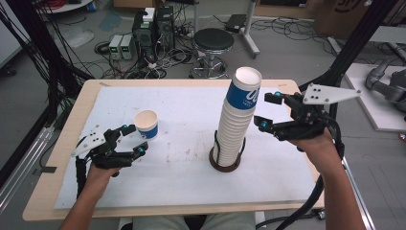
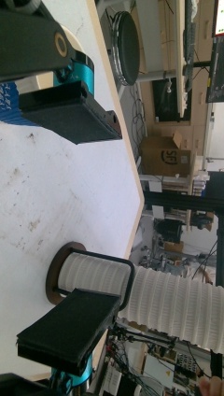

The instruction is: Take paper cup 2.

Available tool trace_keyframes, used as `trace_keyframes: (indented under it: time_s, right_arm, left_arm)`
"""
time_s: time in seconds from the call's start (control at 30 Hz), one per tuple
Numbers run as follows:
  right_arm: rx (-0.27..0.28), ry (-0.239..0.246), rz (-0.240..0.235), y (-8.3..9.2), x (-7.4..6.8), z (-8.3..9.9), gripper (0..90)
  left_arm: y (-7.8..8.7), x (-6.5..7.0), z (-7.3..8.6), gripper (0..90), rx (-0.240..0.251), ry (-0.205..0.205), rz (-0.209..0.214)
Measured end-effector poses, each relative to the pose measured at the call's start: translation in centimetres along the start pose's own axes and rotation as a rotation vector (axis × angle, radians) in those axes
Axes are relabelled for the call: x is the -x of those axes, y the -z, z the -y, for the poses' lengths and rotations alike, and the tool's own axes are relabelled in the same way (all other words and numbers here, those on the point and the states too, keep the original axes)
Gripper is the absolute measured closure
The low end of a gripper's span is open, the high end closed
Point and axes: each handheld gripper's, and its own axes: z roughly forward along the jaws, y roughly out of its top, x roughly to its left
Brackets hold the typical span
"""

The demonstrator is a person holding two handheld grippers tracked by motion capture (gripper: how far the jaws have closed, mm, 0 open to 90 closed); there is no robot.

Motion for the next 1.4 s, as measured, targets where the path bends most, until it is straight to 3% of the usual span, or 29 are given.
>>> trace_keyframes:
  time_s: [0.17, 0.43, 1.0, 1.3, 1.4]
  right_arm:
    - [-0.028, 0.003, 0.003, -0.3, 0.5, -2.2, 20.3]
    - [-0.026, -0.011, -0.01, -0.6, 1.2, -4.4, 20.3]
    - [-0.062, -0.013, -0.033, -1.9, 1.9, -6.8, 20.3]
    - [-0.124, -0.007, -0.056, -3.6, 1.7, -7.9, 20.6]
    - [-0.153, -0.018, -0.046, -3.9, 1.8, -8.0, 28.1]
  left_arm:
    - [0.1, -0.1, 0.0, 17.8, 0.003, -0.001, 0.004]
    - [0.0, 0.0, -0.2, 17.8, 0.009, -0.001, 0.014]
    - [0.0, 0.0, -0.2, 17.9, 0.01, -0.002, 0.022]
    - [0.0, -0.1, -0.3, 17.9, 0.012, -0.001, 0.021]
    - [0.1, -0.1, -0.3, 17.9, 0.012, -0.002, 0.02]
